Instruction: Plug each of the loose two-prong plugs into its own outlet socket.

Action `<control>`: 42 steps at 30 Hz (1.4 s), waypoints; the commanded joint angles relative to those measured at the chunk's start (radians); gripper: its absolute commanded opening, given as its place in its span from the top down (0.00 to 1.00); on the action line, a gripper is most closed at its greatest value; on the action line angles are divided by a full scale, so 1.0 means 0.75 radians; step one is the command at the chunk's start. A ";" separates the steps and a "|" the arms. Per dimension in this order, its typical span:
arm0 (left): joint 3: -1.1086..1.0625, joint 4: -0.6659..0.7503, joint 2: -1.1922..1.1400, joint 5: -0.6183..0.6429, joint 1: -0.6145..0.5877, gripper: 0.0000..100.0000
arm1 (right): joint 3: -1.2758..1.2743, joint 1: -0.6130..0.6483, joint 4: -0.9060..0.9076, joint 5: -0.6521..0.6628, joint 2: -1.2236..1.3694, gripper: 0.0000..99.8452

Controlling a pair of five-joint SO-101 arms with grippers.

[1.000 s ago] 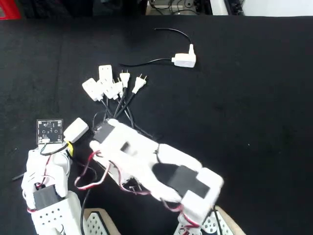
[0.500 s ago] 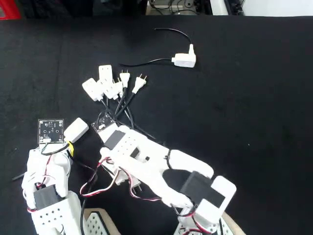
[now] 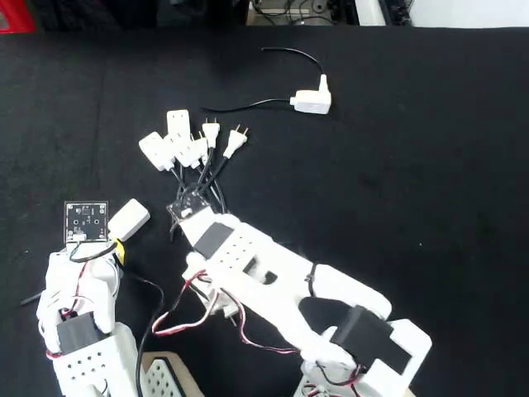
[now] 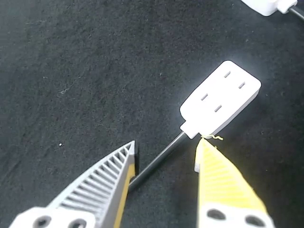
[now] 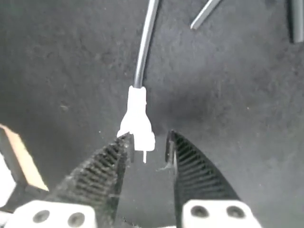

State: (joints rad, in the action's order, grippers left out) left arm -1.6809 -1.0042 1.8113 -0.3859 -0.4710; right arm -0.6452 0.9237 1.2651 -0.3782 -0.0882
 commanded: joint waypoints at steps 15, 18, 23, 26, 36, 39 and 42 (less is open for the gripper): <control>-0.024 -0.004 -0.002 -0.012 0.017 0.79 | 0.017 0.063 -0.078 -0.020 0.208 0.88; -0.024 -0.004 -0.002 -0.012 0.017 0.79 | 0.019 0.127 -0.100 -0.057 0.259 0.88; -0.024 -0.004 -0.002 -0.012 0.017 0.79 | 0.064 0.155 -0.092 -0.076 0.351 0.88; -0.024 -0.004 -0.002 -0.012 0.017 0.79 | 0.079 0.155 -0.088 -0.076 0.363 0.88; -0.024 -0.004 -0.002 -0.012 0.017 0.79 | 0.105 0.100 -0.002 -0.065 0.238 0.96; -0.024 -0.004 -0.002 -0.012 0.017 0.79 | 0.142 0.078 0.055 -0.063 0.206 0.96; -0.024 -0.004 -0.002 -0.012 0.017 0.79 | 0.165 0.074 0.063 -0.061 0.179 0.99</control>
State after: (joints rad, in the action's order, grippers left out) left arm -1.6809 -1.0042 1.8113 -0.3859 -0.4710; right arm -0.5762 0.9927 1.2927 -0.4196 0.1005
